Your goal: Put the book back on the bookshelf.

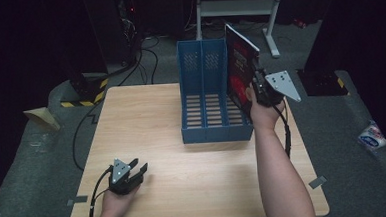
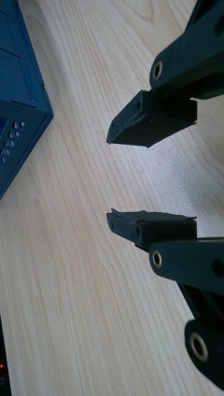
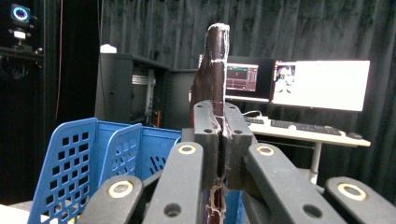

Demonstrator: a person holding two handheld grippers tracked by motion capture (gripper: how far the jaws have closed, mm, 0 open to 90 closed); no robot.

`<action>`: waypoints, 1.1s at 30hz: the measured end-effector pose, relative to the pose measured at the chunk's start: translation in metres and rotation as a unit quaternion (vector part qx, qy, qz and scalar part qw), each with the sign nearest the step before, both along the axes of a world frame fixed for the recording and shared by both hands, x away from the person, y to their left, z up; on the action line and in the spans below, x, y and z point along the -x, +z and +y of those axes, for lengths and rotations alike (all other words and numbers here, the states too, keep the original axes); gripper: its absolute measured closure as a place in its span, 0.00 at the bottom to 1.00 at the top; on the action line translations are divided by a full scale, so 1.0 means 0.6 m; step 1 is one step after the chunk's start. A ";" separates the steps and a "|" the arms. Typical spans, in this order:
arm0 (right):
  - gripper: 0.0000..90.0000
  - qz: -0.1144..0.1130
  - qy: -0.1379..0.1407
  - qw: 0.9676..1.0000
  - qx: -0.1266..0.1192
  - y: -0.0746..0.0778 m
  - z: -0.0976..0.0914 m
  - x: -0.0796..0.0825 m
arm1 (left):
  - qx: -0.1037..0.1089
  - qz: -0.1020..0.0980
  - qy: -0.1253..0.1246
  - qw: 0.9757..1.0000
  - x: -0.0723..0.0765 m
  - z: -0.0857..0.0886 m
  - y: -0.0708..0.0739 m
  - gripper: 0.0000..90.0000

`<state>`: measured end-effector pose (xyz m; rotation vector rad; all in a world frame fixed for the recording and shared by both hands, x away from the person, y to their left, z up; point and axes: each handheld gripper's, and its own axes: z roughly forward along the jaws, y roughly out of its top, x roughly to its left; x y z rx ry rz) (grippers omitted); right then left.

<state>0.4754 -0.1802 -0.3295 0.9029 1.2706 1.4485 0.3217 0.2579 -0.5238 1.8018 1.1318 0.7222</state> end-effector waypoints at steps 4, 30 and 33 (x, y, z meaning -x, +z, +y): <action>0.97 0.000 -0.002 1.000 0.001 -0.008 -0.001 -0.006 | 0.000 0.000 0.000 1.000 0.000 0.000 0.000 0.61; 0.96 0.043 -0.024 0.999 0.003 -0.073 -0.013 -0.004 | -0.002 -0.001 -0.001 1.000 0.000 -0.001 0.000 0.62; 0.95 0.059 -0.027 0.998 0.009 -0.071 -0.016 0.000 | -0.003 -0.002 -0.002 1.000 0.000 -0.001 0.000 0.62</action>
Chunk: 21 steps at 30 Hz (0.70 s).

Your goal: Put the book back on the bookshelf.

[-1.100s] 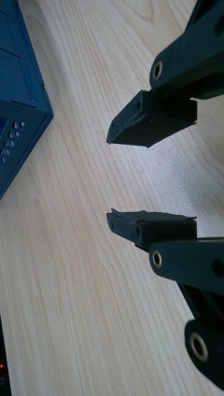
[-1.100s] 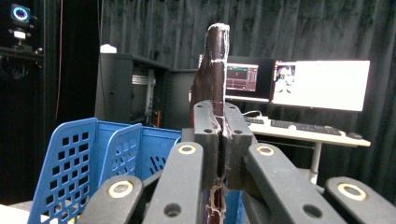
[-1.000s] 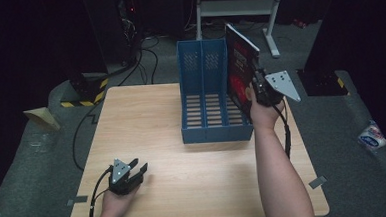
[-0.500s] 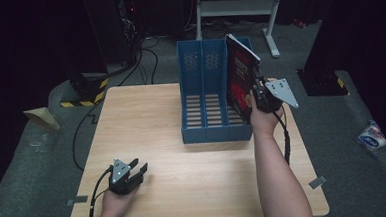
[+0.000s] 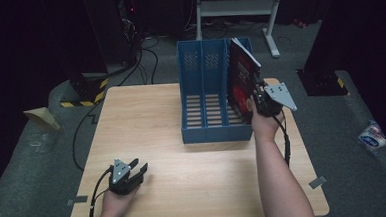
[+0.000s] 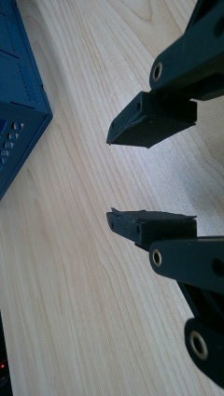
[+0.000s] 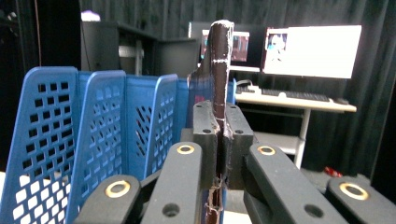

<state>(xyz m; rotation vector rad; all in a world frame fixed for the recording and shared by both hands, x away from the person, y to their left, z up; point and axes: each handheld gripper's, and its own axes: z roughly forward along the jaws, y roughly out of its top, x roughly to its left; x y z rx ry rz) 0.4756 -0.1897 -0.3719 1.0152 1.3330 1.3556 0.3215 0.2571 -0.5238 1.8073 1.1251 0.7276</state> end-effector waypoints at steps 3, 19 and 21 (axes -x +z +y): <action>0.95 0.031 0.000 1.000 -0.001 0.003 -0.006 0.002 | -0.001 0.001 0.000 1.000 0.000 0.000 0.000 0.62; 0.92 0.120 0.004 0.992 0.024 0.018 -0.027 0.019 | -0.004 0.003 -0.002 1.000 0.000 -0.002 0.000 0.62; 0.92 0.122 0.004 0.992 0.025 0.019 -0.027 0.020 | -0.004 0.003 -0.002 1.000 0.000 -0.002 0.000 0.62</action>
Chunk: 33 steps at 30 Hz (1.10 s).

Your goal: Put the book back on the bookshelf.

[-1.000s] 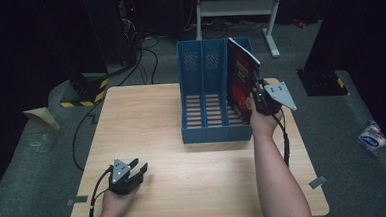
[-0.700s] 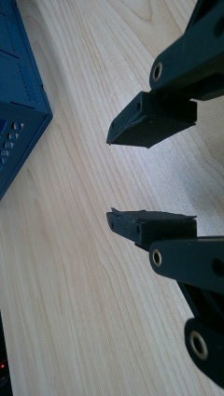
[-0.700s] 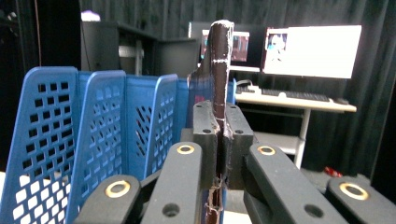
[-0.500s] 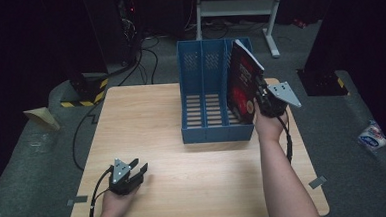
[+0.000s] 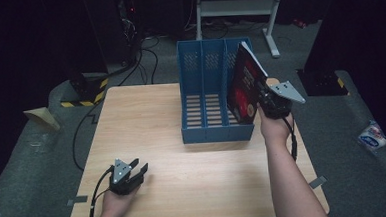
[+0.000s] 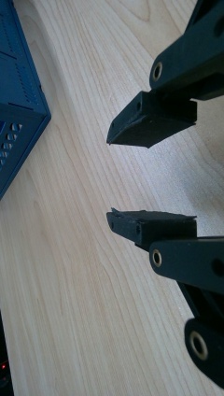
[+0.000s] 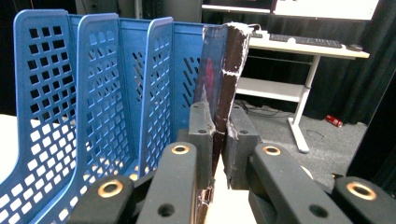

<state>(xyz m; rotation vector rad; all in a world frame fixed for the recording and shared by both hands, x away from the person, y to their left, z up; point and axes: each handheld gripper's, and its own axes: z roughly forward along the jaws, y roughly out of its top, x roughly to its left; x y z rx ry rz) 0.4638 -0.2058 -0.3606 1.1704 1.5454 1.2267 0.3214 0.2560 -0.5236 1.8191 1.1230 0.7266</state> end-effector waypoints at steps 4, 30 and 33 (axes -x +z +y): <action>0.90 0.015 -0.001 1.000 -0.003 0.002 -0.004 0.002 | 0.002 -0.001 0.000 1.000 0.000 -0.001 0.000 0.62; 0.89 0.053 -0.006 0.998 -0.027 0.042 -0.003 -0.040 | 0.001 0.000 -0.001 1.000 0.000 0.000 0.000 0.61; 0.96 0.054 -0.019 0.997 -0.043 0.043 0.000 -0.042 | 0.001 0.000 -0.002 1.000 0.000 0.000 0.000 0.61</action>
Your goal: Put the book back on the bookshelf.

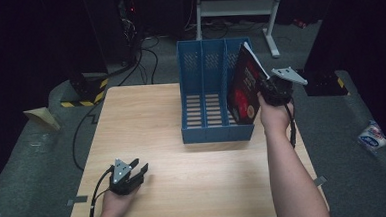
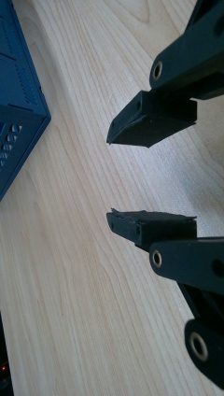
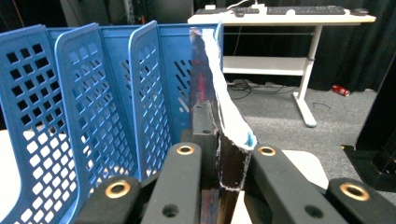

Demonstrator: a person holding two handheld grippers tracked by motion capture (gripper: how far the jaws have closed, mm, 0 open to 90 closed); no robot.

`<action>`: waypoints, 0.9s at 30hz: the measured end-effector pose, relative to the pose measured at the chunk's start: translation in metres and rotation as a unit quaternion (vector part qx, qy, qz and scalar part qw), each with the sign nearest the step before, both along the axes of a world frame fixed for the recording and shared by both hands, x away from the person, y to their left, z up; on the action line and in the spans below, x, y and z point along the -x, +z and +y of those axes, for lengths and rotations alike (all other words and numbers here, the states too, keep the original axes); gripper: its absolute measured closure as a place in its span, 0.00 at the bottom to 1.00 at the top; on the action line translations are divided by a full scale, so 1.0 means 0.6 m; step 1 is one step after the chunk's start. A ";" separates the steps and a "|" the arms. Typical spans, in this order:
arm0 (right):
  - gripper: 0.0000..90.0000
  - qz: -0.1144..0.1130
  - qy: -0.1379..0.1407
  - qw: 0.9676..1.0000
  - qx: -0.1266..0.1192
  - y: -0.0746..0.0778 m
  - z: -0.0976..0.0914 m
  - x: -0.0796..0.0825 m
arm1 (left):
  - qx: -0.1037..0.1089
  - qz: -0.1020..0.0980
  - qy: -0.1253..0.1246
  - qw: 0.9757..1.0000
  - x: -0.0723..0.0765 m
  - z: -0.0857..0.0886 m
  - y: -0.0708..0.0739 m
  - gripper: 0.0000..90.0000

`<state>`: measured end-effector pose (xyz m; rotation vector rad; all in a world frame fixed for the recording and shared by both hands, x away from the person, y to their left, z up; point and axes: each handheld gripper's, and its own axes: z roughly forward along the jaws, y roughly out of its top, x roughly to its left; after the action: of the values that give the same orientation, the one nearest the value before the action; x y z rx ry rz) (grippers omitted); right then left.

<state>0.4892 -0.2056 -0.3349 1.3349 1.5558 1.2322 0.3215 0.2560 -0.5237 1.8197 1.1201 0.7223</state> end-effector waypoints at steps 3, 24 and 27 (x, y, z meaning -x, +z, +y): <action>0.96 -0.018 -0.008 1.000 0.005 -0.004 0.008 0.005 | 0.000 0.000 -0.001 1.000 0.000 0.000 0.000 0.61; 0.96 -0.079 -0.055 0.995 -0.039 -0.030 0.033 -0.007 | 0.003 -0.003 -0.004 1.000 0.001 0.000 0.000 0.62; 0.96 -0.080 -0.059 0.994 -0.038 -0.033 0.033 -0.011 | 0.003 -0.002 -0.004 1.000 0.001 0.000 0.000 0.62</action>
<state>0.4956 -0.1861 -0.3548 1.3214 1.3115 1.3032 0.3208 0.2560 -0.5237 1.8164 1.1116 0.7175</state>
